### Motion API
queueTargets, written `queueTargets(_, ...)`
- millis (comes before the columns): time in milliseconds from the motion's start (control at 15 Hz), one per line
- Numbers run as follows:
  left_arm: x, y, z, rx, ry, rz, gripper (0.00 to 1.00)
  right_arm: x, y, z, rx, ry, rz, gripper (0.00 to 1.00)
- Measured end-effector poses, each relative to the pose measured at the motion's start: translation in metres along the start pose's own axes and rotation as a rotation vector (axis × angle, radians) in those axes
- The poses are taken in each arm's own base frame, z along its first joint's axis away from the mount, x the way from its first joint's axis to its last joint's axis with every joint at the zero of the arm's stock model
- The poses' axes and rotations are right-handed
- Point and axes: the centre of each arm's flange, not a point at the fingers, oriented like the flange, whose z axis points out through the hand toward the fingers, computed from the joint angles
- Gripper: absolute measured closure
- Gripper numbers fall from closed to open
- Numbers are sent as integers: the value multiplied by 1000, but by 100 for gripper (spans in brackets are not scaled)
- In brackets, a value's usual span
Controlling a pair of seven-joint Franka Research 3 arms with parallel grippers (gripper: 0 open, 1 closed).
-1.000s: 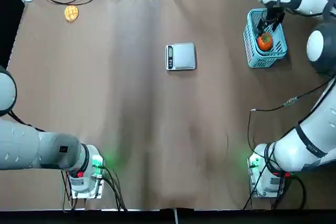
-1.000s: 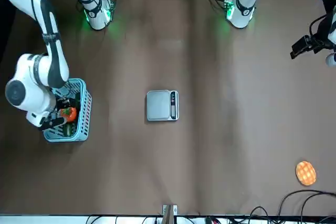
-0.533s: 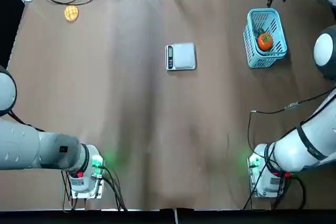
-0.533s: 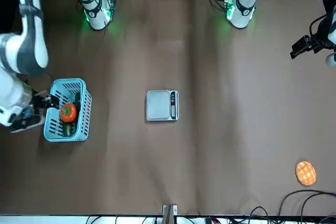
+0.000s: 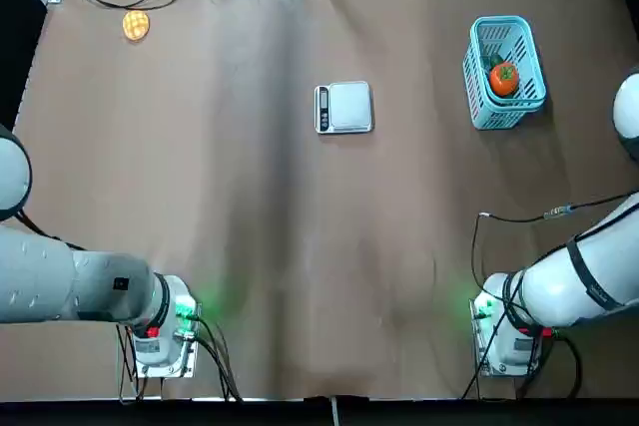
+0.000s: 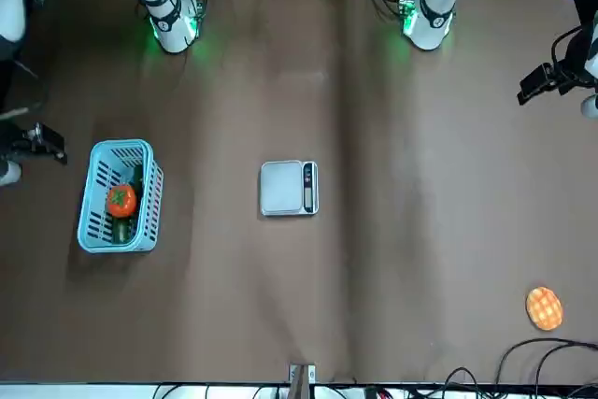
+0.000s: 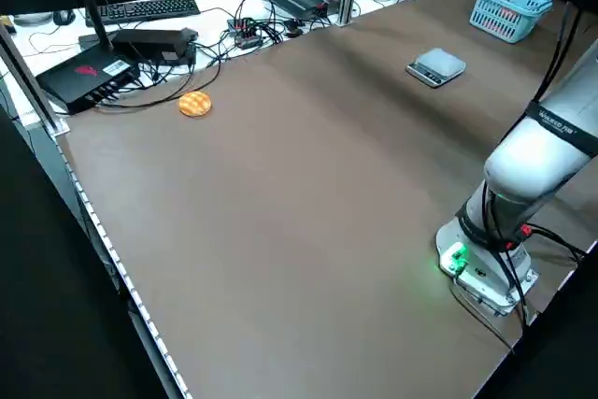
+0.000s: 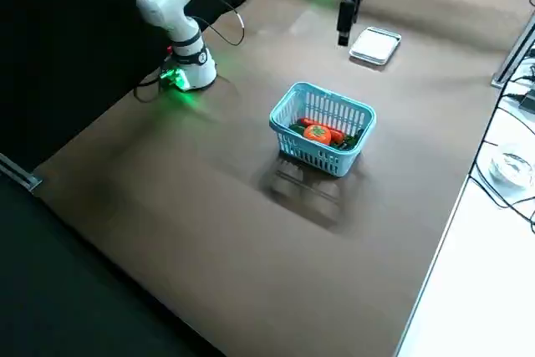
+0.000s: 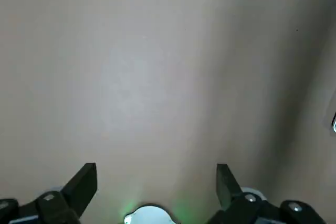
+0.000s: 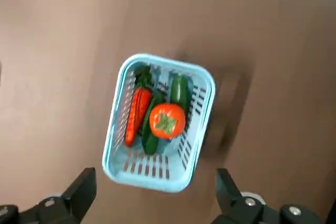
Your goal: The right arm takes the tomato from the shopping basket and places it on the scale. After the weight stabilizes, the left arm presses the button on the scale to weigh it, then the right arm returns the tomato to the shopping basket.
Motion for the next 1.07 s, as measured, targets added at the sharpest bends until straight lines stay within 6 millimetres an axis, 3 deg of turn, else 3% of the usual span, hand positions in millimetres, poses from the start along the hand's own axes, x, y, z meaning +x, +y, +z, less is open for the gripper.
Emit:
queueTargets(333,0,0,0,0,0,0,0,-27,4,-28,27,-18,39,0)
queueTargets(600,0,0,0,1,-3,0,0,-31,9,-25,45,-26,44,0)
queueTargets(1067,0,-4,0,0,-4,-9,0,-35,1,-19,66,-36,34,0)
